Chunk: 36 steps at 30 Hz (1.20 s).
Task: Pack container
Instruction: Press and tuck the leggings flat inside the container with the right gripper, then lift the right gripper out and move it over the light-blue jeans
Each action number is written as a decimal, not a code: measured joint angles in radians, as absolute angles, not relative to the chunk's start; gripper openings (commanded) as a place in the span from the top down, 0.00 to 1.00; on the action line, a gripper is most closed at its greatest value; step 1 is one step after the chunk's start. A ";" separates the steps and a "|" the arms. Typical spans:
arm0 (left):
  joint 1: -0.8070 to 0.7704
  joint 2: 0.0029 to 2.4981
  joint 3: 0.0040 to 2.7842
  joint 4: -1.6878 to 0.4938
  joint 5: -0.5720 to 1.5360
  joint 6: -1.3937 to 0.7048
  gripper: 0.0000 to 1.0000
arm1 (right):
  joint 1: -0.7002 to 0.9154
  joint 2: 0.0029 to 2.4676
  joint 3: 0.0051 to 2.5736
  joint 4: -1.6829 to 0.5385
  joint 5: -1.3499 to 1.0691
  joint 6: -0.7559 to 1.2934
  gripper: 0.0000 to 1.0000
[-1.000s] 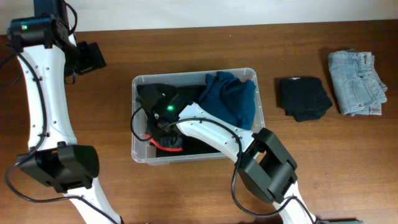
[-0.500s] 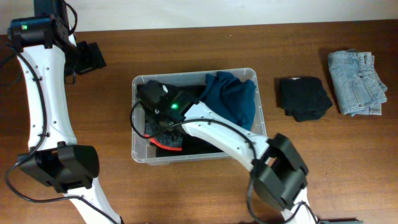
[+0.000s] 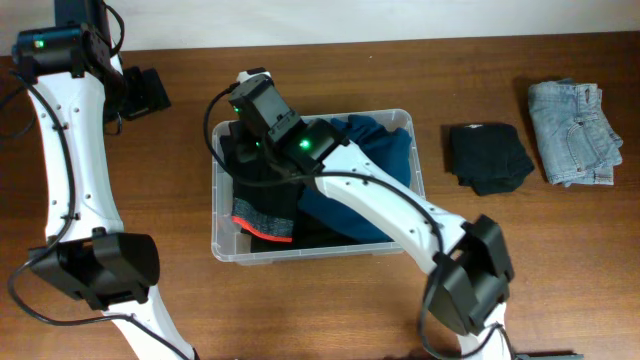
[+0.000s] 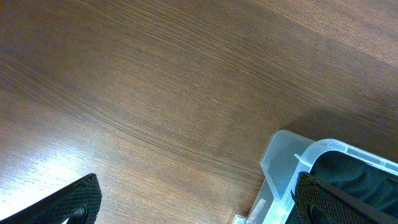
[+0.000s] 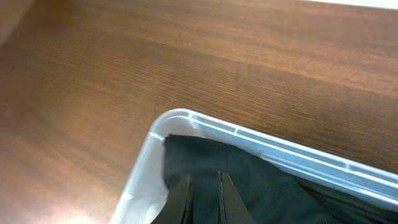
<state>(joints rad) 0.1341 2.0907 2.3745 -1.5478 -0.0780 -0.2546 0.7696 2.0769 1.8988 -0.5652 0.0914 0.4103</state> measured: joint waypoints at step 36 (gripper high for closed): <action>0.134 2.091 2.374 -1.548 -0.078 -0.255 0.01 | 0.770 2.269 1.900 -0.640 0.072 0.381 0.95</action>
